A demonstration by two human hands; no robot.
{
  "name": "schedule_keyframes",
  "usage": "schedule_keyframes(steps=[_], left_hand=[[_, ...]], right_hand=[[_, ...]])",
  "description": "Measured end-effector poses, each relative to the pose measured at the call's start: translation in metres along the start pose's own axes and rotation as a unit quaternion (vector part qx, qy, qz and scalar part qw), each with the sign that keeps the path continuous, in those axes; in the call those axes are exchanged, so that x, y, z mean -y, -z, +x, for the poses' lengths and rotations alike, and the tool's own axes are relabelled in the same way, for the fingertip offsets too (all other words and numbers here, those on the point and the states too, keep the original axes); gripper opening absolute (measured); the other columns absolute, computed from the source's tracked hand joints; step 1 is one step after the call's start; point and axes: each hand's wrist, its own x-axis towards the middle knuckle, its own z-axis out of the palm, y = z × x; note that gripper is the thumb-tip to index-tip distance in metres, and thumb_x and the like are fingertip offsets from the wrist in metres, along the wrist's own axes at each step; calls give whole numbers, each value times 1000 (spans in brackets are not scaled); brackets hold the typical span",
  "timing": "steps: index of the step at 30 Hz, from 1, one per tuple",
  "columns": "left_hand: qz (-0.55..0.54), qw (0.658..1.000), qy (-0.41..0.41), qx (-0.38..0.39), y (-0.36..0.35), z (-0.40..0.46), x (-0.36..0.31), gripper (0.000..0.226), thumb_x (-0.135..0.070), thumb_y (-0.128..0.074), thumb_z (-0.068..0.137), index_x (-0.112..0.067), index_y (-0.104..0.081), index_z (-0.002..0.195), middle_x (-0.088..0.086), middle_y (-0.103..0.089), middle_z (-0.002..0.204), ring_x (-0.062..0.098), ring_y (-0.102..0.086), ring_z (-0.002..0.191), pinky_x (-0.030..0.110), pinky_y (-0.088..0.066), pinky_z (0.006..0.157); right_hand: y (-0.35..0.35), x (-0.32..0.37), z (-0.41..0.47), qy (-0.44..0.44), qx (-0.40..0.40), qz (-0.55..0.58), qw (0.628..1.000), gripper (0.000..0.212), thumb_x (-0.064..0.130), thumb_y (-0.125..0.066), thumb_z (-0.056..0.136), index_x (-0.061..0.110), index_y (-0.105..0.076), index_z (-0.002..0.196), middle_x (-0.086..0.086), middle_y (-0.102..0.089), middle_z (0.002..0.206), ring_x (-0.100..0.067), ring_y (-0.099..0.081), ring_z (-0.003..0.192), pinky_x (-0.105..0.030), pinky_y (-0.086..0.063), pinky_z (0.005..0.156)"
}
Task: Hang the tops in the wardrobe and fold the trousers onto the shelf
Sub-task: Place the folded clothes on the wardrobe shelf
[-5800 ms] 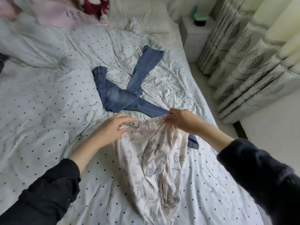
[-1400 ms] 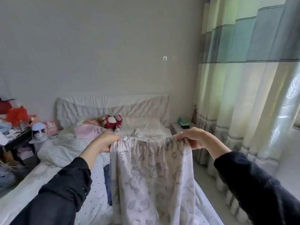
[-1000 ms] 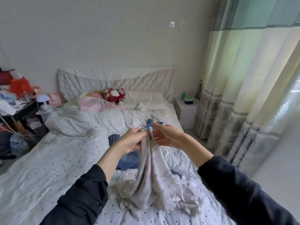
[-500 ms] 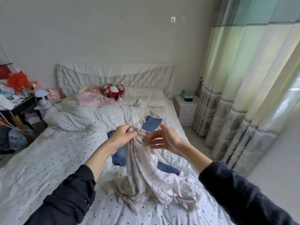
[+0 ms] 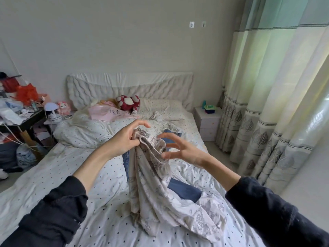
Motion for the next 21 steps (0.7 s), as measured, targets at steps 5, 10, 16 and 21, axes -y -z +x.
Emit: schedule_keyframes(steps=[5,10,16,21], left_hand=[[11,1000,13,9,1,-4,4,58,21,-42,79,-32,-66,84,-3,-49,74,10,-30,61,24,-23,58],[53,998,39,12,3,-6,3,57,15,-45,78,-33,-66,58,17,-52,72,16,-35,64,27,-24,58],[-155,979,122,42,3,-10,4,13,-7,-47,60,-19,-45,65,-1,-34,65,10,-32,60,28,-22,58],[-104,992,66,-6,11,-9,2,24,-24,-72,66,-23,-50,73,-7,-47,78,12,-46,77,33,-36,74]], right_hand=[[-13,1,1,-36,62,-226,972,54,34,-70,82,25,-50,132,4,-38,139,-11,-42,119,-25,-29,102],[-1,12,1,-4,24,-328,944,39,34,-71,81,15,-63,115,-2,-63,97,-13,-56,76,-26,-41,70],[11,26,1,34,-68,-310,948,36,35,-75,77,1,-63,75,-3,-49,63,-15,-37,56,-19,-28,49],[21,33,3,23,-114,-220,969,29,27,-74,79,2,-62,84,-12,-63,79,-16,-52,65,-30,-41,61]])
